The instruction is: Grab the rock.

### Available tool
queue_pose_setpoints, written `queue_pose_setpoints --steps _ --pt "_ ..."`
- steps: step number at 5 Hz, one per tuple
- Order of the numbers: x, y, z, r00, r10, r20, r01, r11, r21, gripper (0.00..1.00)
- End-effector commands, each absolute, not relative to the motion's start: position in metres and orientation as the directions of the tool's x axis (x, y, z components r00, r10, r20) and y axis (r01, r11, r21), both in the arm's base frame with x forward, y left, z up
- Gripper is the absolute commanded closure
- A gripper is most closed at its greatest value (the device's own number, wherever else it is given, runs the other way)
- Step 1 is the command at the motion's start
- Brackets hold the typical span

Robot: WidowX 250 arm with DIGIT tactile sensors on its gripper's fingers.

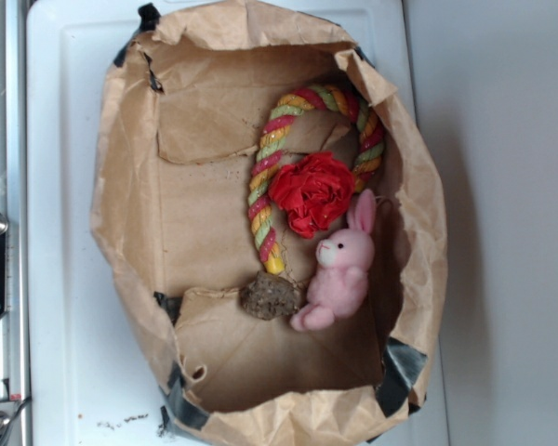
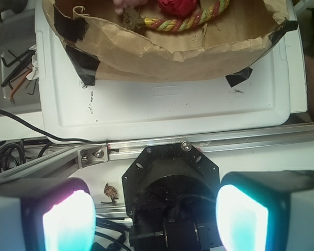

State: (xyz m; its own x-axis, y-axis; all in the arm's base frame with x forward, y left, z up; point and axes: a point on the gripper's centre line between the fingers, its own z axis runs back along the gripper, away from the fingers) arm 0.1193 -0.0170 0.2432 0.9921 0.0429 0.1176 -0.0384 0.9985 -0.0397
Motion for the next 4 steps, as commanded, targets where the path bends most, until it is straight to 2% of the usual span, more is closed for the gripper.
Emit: queue_pose_setpoints --steps 1,2,4 --pt "0.119 -0.017 0.243 0.992 0.043 0.118 -0.038 0.998 -0.040 0.00" --pt "0.146 -0.038 0.242 0.986 0.001 0.168 0.001 1.000 -0.009 0.00" --pt "0.193 -0.055 0.237 0.971 -0.043 0.237 0.050 0.998 -0.025 0.00"
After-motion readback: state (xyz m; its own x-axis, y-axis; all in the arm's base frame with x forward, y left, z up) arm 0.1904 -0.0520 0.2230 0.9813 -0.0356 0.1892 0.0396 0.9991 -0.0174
